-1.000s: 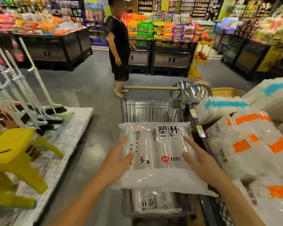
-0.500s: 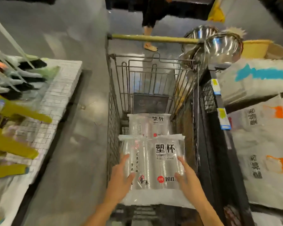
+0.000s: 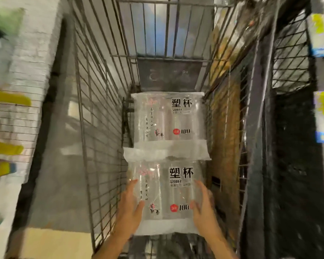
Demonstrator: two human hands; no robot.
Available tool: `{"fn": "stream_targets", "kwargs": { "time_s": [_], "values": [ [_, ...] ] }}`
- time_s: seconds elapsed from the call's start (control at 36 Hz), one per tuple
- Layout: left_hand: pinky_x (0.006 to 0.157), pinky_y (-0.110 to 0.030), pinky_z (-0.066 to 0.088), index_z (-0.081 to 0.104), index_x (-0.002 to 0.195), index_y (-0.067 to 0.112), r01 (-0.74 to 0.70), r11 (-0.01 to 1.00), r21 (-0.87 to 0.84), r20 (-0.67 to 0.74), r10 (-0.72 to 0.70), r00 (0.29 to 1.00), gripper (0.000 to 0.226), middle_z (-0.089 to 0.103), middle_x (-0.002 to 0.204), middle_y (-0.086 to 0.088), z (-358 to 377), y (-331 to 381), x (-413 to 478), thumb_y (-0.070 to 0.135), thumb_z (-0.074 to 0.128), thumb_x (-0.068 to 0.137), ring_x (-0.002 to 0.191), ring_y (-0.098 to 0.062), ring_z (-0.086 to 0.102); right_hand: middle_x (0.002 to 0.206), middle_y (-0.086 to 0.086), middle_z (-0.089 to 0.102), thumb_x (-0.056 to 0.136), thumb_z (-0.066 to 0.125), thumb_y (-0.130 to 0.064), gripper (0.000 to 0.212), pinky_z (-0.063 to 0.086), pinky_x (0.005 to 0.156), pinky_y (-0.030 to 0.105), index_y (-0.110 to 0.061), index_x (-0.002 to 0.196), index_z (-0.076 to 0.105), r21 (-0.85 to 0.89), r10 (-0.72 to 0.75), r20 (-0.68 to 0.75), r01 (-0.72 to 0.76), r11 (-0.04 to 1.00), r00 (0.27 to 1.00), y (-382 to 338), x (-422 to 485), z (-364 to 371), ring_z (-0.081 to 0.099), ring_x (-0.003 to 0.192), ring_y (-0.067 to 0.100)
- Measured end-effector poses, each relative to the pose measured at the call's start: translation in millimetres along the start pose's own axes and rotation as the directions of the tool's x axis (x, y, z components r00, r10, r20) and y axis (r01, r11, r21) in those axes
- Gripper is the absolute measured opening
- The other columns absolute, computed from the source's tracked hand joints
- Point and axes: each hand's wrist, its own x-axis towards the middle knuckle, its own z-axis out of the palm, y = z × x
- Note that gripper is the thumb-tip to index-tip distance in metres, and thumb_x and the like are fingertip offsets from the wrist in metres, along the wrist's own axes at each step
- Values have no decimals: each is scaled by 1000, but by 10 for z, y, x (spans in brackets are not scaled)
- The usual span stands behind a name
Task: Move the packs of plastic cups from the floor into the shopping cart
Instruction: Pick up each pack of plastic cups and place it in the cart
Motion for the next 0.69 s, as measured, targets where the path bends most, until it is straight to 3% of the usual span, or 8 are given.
{"fn": "stream_targets", "kwargs": {
  "time_s": [0.11,0.17,0.25,0.33,0.44,0.5,0.58,0.69],
  "values": [
    [115,-47,27,16,136,60,20,1000,22,65,-21,998,74,22,151,11,-81,128,-46,18,59,94,134,-8,25,158,-6,22,103,53,-6,68,36,117,35,-34,157,24,-82,32,47,-28,996,998,-202,-75,-56,38,128,3],
    [115,-52,28,17,136,60,20,995,96,65,-27,998,74,19,156,5,-143,185,-77,23,62,92,142,-16,24,165,-3,17,103,54,-11,68,37,119,40,-38,157,22,-153,53,34,-47,987,998,-331,-139,-81,42,139,12],
    [112,-48,35,30,140,49,84,973,216,53,-98,994,63,12,159,-3,-336,397,-106,27,62,91,142,-25,31,170,0,9,105,52,-28,60,33,121,46,-37,158,26,-247,136,-42,-142,959,990,-619,-205,-185,31,152,25],
    [108,-34,39,43,140,31,-23,964,266,36,14,999,51,37,146,-1,-672,772,-147,28,60,92,128,-18,45,162,1,29,103,54,-24,51,37,118,40,-27,152,41,-325,-111,-19,99,941,994,-1018,-271,-382,37,145,22],
    [91,-30,48,52,129,27,-187,914,360,-17,207,978,36,55,120,6,-1281,1410,-310,34,53,93,106,-12,55,152,-6,42,102,55,-24,48,48,107,34,-27,148,44,-518,-376,80,361,775,923,-1911,-413,-722,51,134,16],
    [84,-31,49,54,119,27,-231,886,403,-61,278,959,27,55,106,6,-1579,1723,-424,34,51,93,98,-14,57,149,-5,47,102,53,-26,46,51,101,36,-26,147,45,-586,-464,119,439,681,878,-2391,-527,-859,56,129,18],
    [85,-35,48,49,125,29,-238,866,440,-164,338,927,33,54,111,4,-2003,2129,-638,38,47,93,104,-18,56,141,-3,54,102,53,-31,41,55,91,40,-28,143,48,-653,-572,154,517,553,806,-3032,-757,-1002,65,114,23],
    [94,-33,43,50,131,26,-244,840,484,-313,426,849,38,53,128,4,-2592,2558,-1018,39,46,96,117,-19,53,135,-1,56,104,48,-35,43,55,90,36,-28,146,45,-710,-657,239,590,384,715,-3788,-1117,-1068,61,117,21]
  ]
}}
